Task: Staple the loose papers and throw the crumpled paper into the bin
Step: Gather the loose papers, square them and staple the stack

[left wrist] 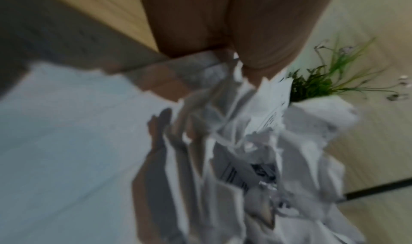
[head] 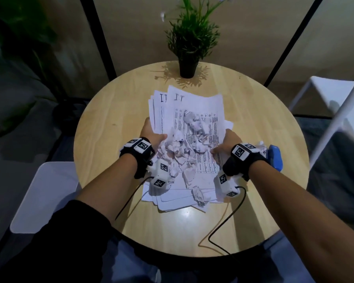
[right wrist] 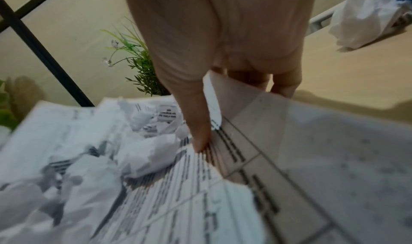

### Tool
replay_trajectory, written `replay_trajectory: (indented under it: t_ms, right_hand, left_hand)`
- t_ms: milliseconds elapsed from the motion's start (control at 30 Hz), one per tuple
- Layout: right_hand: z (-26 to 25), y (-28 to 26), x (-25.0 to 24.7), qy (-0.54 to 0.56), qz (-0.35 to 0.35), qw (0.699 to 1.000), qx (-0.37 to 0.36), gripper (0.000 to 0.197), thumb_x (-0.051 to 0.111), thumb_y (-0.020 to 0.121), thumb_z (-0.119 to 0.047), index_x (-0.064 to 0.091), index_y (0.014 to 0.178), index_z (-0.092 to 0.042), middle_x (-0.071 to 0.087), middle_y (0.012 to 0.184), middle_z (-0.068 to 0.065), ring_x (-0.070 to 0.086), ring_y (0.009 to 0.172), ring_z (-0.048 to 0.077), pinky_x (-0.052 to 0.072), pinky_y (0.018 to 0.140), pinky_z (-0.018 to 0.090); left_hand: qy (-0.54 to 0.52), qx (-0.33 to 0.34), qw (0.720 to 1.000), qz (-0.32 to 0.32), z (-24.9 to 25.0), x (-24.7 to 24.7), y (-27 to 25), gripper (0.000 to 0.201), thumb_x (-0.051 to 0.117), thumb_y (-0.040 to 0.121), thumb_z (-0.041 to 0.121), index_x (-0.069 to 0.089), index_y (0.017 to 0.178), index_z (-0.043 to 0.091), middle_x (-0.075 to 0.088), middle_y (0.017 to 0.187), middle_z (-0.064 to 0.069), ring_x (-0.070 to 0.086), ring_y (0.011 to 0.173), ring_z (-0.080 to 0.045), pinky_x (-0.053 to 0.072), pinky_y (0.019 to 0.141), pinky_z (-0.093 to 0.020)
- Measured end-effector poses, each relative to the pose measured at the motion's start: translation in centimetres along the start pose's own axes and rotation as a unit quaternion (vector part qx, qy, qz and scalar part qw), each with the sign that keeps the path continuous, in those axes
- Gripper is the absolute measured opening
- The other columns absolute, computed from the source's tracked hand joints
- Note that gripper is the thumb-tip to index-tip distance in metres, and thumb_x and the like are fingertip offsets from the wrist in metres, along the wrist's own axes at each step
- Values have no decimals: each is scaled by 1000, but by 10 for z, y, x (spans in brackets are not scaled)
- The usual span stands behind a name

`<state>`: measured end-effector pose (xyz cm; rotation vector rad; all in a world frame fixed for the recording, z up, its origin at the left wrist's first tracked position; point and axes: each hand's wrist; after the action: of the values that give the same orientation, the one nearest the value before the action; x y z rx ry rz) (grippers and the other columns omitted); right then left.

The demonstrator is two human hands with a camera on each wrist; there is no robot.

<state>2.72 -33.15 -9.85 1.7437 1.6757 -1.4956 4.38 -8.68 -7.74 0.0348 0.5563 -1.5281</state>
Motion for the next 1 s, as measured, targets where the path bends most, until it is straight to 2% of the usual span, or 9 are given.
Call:
replay_trajectory:
  t_ms: [67,133,233,333,500,667,733,867,1000]
  right_hand:
    - [3,0,-2,65,24,997,15,91,84,66,-28,31,137,-7,43,136,19,48,119,36,43,81,36]
    - [4,-1,-8,166,55,984,13,96,85,65,-23,26,140,-11,41,139,19,48,121,35,44,81,35]
    - [1,1,-18,290,72,954,0,100,82,70,-12,17,145,-6,41,139,14,45,126,31,45,93,41]
    - [-8,-1,-28,338,65,939,-9,77,82,66,-8,35,127,-8,53,104,11,55,101,28,52,61,33]
    - [-32,-14,-46,401,42,909,-103,42,65,72,16,51,106,-4,61,90,7,60,79,17,49,71,33]
    - [-44,-25,-59,498,88,858,-87,54,73,73,2,51,122,3,60,110,11,58,97,26,45,86,37]
    - [-48,-31,-67,540,94,830,-105,44,74,74,2,55,114,-1,63,103,8,60,90,21,47,88,38]
    - [-54,-45,-89,542,151,811,-164,40,84,64,-7,65,98,-4,67,103,20,64,102,36,51,91,55]
    - [-61,-63,-116,559,133,782,-242,64,89,51,-21,64,107,-3,66,113,19,65,105,34,53,90,52]
  left_hand:
    - [-24,35,999,-11,8,-4,-3,62,58,83,-9,35,137,12,53,120,-2,51,107,-16,40,88,-24]
    - [-50,65,996,-18,16,-12,-3,67,58,82,-13,34,139,13,53,132,-5,50,118,-18,40,95,-27]
    - [-43,91,995,3,28,-26,-3,65,61,81,-10,36,139,10,51,138,-8,47,127,-21,36,102,-29]
    - [-50,99,994,18,41,-35,-4,59,59,82,-10,41,135,6,52,137,-12,48,128,-26,37,103,-30]
    - [-20,142,990,14,62,-34,-14,56,54,83,-13,40,135,5,53,134,-13,50,120,-22,38,90,-22]
    - [-31,158,985,60,85,-37,-22,58,62,81,-8,40,134,1,54,129,-14,51,120,-26,38,91,-22]
    - [-21,148,986,79,95,-40,-26,62,68,81,2,36,134,-3,49,128,-13,47,121,-24,36,97,-25]
    - [-37,162,983,84,119,-47,-33,89,79,73,20,26,139,-5,36,146,-17,34,137,-28,29,114,-37]
    - [-85,196,974,69,142,-53,-43,78,81,71,18,37,131,-6,49,135,-17,48,123,-21,39,99,-21]
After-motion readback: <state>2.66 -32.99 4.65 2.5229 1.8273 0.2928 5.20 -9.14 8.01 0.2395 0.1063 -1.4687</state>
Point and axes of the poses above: each hand's wrist, its own y-axis towards the middle knuckle, its own x-axis out of the palm, z = x × y
